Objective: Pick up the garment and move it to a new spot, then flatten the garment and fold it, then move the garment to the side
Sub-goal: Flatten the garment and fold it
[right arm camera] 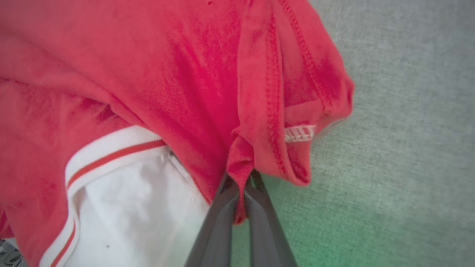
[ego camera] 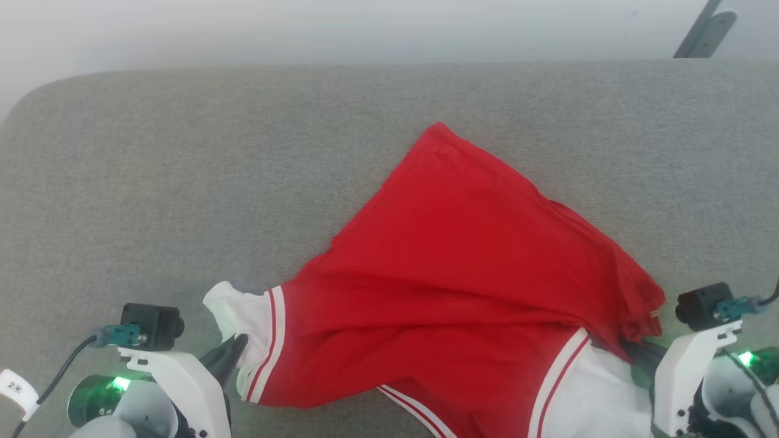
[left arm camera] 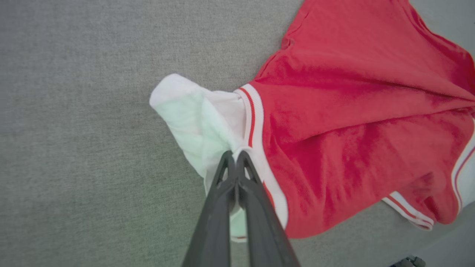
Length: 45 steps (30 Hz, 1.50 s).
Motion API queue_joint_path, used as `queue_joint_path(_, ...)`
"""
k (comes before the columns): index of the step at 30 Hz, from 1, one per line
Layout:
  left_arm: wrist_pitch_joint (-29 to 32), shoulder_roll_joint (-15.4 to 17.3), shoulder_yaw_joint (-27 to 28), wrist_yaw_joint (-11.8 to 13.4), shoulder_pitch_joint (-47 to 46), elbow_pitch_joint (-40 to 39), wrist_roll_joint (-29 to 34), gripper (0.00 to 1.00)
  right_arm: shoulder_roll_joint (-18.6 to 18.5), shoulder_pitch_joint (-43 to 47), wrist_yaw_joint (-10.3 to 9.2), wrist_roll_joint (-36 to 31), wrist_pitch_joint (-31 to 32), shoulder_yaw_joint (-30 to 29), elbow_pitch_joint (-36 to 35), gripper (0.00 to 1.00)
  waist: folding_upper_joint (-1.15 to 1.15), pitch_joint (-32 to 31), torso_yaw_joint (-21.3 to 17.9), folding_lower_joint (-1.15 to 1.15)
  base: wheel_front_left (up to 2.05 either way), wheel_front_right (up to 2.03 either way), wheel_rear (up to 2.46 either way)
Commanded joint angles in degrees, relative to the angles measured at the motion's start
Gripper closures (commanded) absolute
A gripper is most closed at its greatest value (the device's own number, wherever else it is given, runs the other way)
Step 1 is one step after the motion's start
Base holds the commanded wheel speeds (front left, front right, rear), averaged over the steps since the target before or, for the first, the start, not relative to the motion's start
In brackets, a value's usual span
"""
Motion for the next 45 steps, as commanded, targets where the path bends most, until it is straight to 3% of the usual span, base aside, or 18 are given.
queue_joint_path(1,-0.1,0.2,0.3,0.1,0.4,-0.1,-0.1,1.0,1.2,2.0,-0.04,-1.1,0.1,-0.1,1.2,1.0,0.0,-0.2,-0.4,0.0,0.0,0.0,0.0)
queue_joint_path(2,0.0,0.3,0.3,0.0,0.4,-0.1,-0.1,1.0,2.2,2.6,-0.04,-1.9,0.0,-0.6,1.5,0.93,0.0,-0.2,-0.6,0.0,0.0,0.0,0.0)
queue_joint_path(3,0.0,0.3,0.3,-0.1,0.3,0.0,-0.2,1.0,3.0,3.1,-0.04,-2.8,0.1,-0.9,1.6,0.65,0.0,-0.2,-0.8,0.0,0.0,0.0,0.0)
queue_joint_path(4,0.1,0.4,0.3,-0.2,0.3,0.1,-0.2,1.0,3.6,3.4,-0.04,-3.3,0.1,-1.3,1.7,0.25,0.0,-0.3,-0.9,0.0,0.0,0.0,0.0)
queue_joint_path(5,0.2,0.4,0.2,-0.2,0.3,0.1,-0.1,1.0,4.1,3.6,-0.04,-3.9,0.3,-1.8,1.4,0.0,0.0,-0.4,-1.1,0.0,0.0,0.0,0.0)
queue_joint_path(9,0.2,0.6,0.3,-0.2,0.3,0.2,-0.2,1.0,4.5,3.6,-0.09,-5.6,0.4,-4.6,-1.8,0.0,0.0,-0.6,-1.5,0.0,0.0,0.0,0.0)
queue_joint_path(18,0.3,0.3,-0.3,-0.3,0.3,-0.1,0.1,1.0,4.2,2.8,-0.06,-10.9,3.2,-11.1,-16.6,0.0,0.0,-1.4,-0.5,0.0,0.0,0.0,0.0)
queue_joint_path(22,0.6,0.0,-0.7,-0.5,-0.5,-0.3,0.5,1.0,4.5,0.2,-0.06,-12.5,5.8,-11.5,-21.2,0.0,0.0,-1.4,1.0,0.0,0.0,0.0,0.0)
queue_joint_path(27,1.0,-0.8,-1.5,-1.0,-1.8,-0.2,1.1,1.0,4.6,-5.5,-0.04,-13.1,7.6,-9.7,-21.4,0.0,0.0,-0.8,3.2,0.0,0.0,0.0,0.0)
queue_joint_path(34,2.0,-2.2,-2.8,-2.5,-5.1,0.3,2.0,1.0,3.2,-20.4,-0.06,-11.3,8.8,-2.5,-11.9,0.0,0.0,1.4,8.4,0.0,0.0,0.0,0.0)
queue_joint_path(45,2.8,-7.2,-5.7,-6.1,-11.6,3.0,4.6,1.0,2.9,-41.3,-0.06,-6.8,10.3,11.7,14.3,0.0,0.0,6.3,16.6,0.0,0.0,0.0,0.0)
